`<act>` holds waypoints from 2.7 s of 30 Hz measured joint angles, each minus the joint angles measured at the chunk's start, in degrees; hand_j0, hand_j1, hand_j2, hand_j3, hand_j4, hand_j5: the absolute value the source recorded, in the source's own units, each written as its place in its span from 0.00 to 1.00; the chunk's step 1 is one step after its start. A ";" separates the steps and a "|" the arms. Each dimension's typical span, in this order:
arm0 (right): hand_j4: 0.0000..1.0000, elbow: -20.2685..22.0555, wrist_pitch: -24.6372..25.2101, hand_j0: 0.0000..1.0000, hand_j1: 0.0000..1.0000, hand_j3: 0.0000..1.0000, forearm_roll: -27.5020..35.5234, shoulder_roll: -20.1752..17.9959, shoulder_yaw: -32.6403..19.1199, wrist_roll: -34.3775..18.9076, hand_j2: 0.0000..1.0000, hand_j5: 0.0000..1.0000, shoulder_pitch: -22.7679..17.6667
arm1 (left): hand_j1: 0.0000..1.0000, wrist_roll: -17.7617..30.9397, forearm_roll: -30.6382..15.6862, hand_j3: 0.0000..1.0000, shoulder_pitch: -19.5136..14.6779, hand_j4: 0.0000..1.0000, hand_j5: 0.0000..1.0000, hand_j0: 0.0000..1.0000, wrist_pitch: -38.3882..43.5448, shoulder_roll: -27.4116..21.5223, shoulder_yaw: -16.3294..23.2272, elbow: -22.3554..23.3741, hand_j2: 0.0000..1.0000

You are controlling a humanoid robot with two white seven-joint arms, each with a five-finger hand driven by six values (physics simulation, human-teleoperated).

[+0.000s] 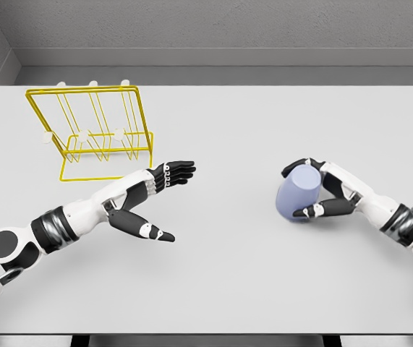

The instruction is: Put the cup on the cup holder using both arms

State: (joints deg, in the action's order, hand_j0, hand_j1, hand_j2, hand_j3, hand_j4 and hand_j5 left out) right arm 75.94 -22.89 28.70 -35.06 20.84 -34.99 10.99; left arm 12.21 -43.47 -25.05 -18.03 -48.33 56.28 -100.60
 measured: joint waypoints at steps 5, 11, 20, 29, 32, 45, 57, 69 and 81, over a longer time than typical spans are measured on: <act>0.51 0.55 -0.04 0.51 0.51 0.51 -0.21 0.04 0.29 -0.02 0.51 0.51 1.76 | 1.00 0.00 0.00 1.00 0.00 1.00 1.00 1.00 0.00 -0.06 -0.33 0.07 1.00; 0.51 1.17 -0.05 0.51 0.51 0.51 -0.23 1.58 4.20 -0.01 0.51 0.51 5.36 | 1.00 0.00 0.00 1.00 0.00 1.00 1.00 1.00 -0.05 -0.07 -0.50 0.15 1.00; 0.49 1.31 -0.05 0.49 0.49 0.49 -0.50 5.50 9.58 -0.04 0.49 0.49 7.56 | 1.00 0.00 0.00 1.00 0.00 1.00 1.00 1.00 0.01 -0.11 -0.52 0.47 1.00; 0.50 1.18 0.03 0.50 0.50 0.50 -1.21 9.33 11.99 -0.04 0.50 0.50 8.88 | 1.00 0.00 0.00 1.00 0.00 1.00 1.00 1.00 0.09 0.03 -0.53 1.28 1.00; 0.50 1.06 0.05 0.50 0.50 0.50 -1.75 10.71 12.86 -0.03 0.50 0.50 9.58 | 1.00 0.00 0.00 1.00 0.00 1.00 1.00 1.00 0.10 0.02 -0.52 1.35 1.00; 0.50 -2.26 0.15 0.50 0.50 0.50 -3.91 13.03 14.11 -0.03 0.50 0.50 9.93 | 1.00 0.01 0.21 1.00 3.25 1.00 1.00 1.00 0.69 -1.58 -3.32 2.24 1.00; 1.00 -3.72 -0.06 1.00 1.00 1.00 -5.06 13.67 15.22 -0.01 1.00 1.00 10.46 | 1.00 0.03 0.98 1.00 3.16 1.00 1.00 1.00 0.72 -0.77 -5.38 4.55 1.00; 1.00 -3.83 -0.35 1.00 1.00 1.00 -5.60 11.36 14.71 -0.01 1.00 1.00 12.83 | 1.00 -0.08 2.02 1.00 5.80 1.00 1.00 1.00 0.46 5.56 -8.23 9.58 1.00; 1.00 -3.42 -6.21 1.00 1.00 1.00 -5.89 -9.70 12.32 -0.02 1.00 1.00 20.66 | 1.00 -0.13 8.28 1.00 8.08 1.00 1.00 1.00 0.58 14.40 -11.80 12.99 1.00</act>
State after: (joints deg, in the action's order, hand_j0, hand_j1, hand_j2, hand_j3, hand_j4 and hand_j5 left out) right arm 72.52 -29.09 22.81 -44.76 33.15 -35.01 31.64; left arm 12.09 -35.20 -16.97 -17.45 -33.93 44.48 -87.61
